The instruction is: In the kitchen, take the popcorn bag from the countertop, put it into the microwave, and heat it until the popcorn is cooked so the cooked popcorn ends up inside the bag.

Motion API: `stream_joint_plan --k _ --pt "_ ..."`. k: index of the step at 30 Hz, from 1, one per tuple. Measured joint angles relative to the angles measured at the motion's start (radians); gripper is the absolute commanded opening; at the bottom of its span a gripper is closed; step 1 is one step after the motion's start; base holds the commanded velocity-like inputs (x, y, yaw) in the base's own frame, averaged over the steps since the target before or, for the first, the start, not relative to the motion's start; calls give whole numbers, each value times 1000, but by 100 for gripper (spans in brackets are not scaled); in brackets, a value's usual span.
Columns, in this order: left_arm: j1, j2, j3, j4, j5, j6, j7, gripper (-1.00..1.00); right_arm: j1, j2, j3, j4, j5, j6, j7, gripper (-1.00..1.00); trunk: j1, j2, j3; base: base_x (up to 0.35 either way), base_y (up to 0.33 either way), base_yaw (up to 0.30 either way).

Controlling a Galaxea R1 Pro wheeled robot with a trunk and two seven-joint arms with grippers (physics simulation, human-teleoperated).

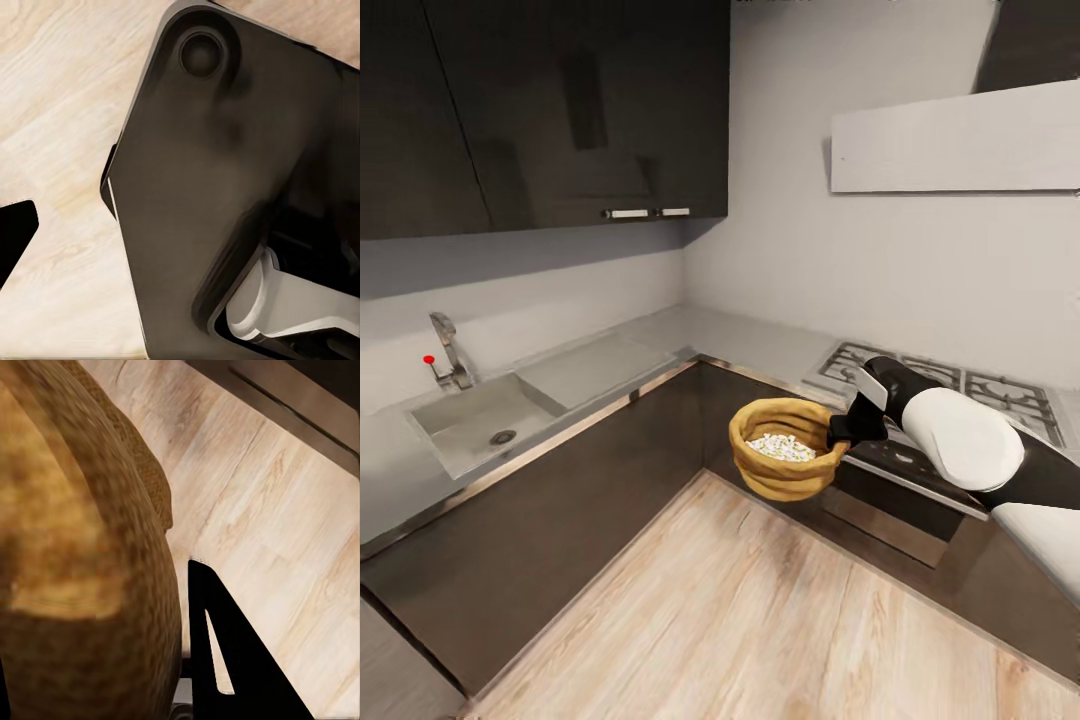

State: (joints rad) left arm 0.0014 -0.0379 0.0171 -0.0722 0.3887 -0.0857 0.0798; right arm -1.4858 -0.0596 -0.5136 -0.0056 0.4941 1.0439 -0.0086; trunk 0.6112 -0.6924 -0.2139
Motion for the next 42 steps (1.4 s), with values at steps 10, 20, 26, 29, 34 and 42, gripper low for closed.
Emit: stream_joint_plan --k 10,20,26,29,34,42 --pt "0 1 0 0 0 0 -1 100 0 0 0 0 -7 0 0 -100 -1 0 0 -125 0 -4" --pt "0 1 0 0 0 0 -1 100 3 -2 0 2 -7 0 0 -100 -1 0 0 -1 0 -236" --pt "0 1 0 0 0 0 -1 100 20 -20 1 1 -4 0 0 -100 -1 0 0 0 0 -284" --pt "0 0 1 -1 0 0 1 100 20 -27 0 1 -4 0 1 -100 -1 0 0 0 0 -284" --pt "0 -4 3 -2 0 0 3 100 20 -37 -2 1 -5 0 3 -100 -1 0 0 0 0 -284" --pt "0 -4 3 -3 0 -1 3 100 20 -35 -1 1 -5 0 4 -100 -1 0 0 0 0 -284"
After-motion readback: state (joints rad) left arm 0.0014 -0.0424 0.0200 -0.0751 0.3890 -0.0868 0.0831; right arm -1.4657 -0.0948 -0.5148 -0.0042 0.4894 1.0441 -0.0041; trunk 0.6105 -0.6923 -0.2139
